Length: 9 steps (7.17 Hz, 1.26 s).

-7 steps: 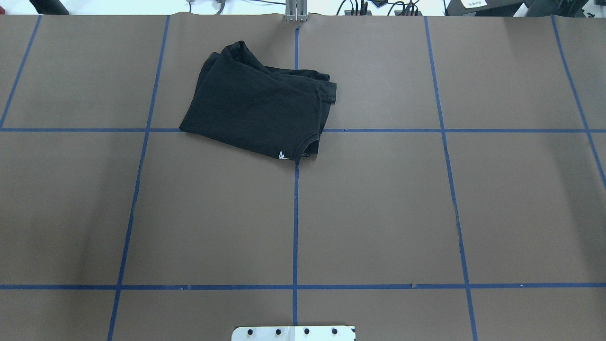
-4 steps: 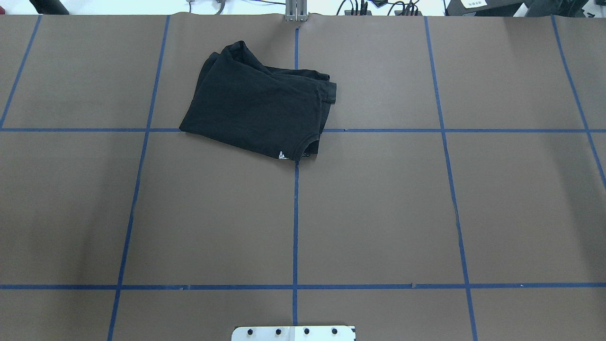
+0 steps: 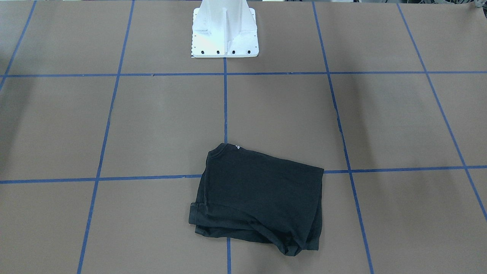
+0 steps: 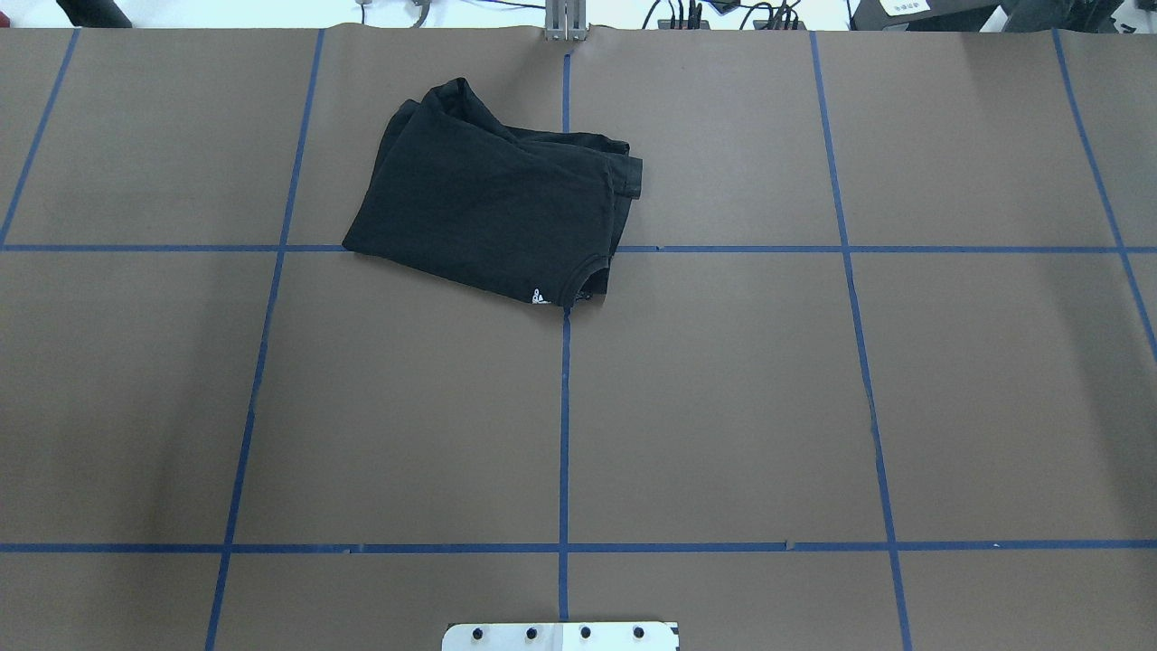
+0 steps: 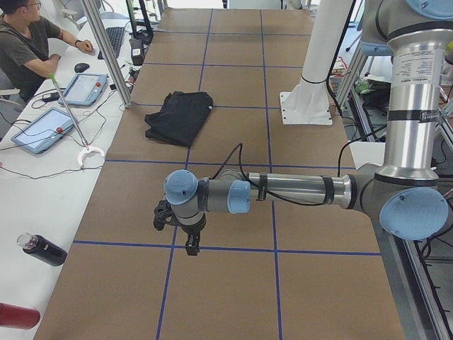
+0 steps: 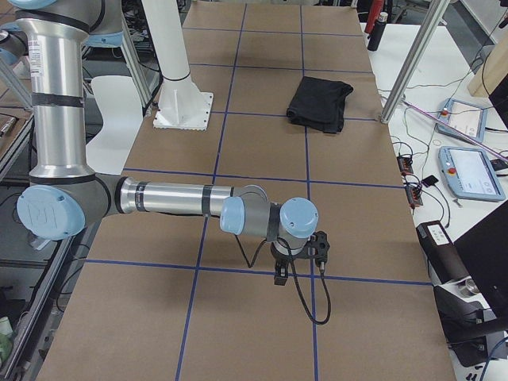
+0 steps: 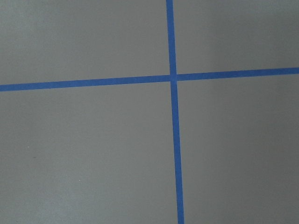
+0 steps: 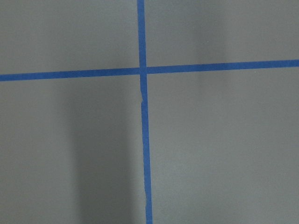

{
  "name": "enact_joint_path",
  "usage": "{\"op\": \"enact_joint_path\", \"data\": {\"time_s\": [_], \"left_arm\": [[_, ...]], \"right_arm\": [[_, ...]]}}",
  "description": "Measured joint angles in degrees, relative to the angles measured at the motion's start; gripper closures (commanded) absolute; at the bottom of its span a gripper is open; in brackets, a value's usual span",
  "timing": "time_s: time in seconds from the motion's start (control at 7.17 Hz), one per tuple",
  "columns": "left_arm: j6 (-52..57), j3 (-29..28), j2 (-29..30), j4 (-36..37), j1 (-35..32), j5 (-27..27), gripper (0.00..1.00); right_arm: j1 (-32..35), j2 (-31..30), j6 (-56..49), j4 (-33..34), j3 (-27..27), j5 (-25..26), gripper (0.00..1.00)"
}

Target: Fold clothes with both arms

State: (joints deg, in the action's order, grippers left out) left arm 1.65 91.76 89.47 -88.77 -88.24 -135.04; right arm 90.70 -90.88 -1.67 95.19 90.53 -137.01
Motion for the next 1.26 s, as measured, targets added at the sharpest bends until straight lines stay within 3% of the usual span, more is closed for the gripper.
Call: {"op": "enact_joint_path", "data": {"time_s": [1.26], "left_arm": [[-1.03,-0.17,0.03,-0.08,0.06,-0.05,0.00]], "right_arm": [[0.00,0.09,0.00,0.08,-0.08,-0.08,0.00]]}}
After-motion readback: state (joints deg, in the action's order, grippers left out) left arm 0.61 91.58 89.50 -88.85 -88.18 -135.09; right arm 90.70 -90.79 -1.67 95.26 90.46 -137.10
